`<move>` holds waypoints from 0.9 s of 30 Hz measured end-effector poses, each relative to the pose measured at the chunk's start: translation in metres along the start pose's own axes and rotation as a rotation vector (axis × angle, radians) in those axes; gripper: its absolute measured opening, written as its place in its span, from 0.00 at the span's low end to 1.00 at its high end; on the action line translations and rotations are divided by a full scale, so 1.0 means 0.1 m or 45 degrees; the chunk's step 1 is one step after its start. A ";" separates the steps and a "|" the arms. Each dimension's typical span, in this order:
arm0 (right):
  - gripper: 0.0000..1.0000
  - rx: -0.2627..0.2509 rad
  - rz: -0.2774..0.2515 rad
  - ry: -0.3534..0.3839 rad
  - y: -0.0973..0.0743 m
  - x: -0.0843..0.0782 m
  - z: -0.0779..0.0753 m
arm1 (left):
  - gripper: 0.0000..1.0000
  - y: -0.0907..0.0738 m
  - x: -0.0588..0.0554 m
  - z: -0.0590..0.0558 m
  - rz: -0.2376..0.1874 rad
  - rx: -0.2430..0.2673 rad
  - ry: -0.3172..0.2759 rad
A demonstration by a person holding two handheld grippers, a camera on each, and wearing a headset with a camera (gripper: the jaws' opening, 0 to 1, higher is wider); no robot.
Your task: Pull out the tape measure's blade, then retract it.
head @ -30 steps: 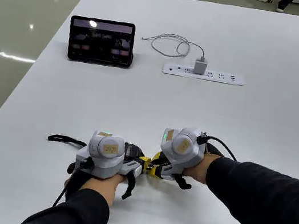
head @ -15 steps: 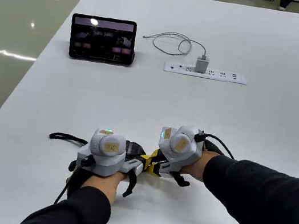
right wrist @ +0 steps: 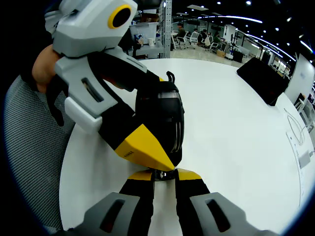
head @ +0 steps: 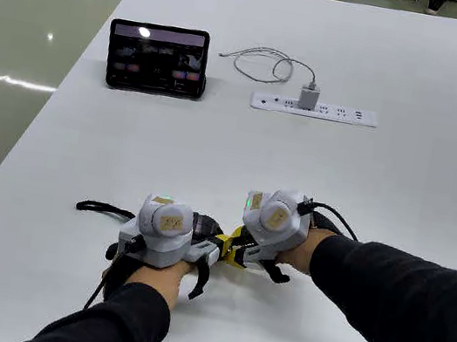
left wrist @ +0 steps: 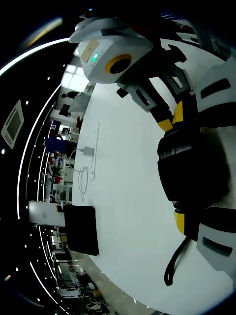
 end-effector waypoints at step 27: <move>0.51 -0.015 -0.035 0.007 -0.09 0.01 -0.01 | 0.63 0.01 -0.01 0.00 -0.028 0.009 0.011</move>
Point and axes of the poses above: the centre of the closed fingertips' face, and the gripper's own axes: y roughly forward along the fingers, z roughly to its left, x roughly out of its top, the point moved 9 cm from there along -y, roughly backward along the fingers, and after that the axes turned 2 degrees about y, right-handed, at the moved point
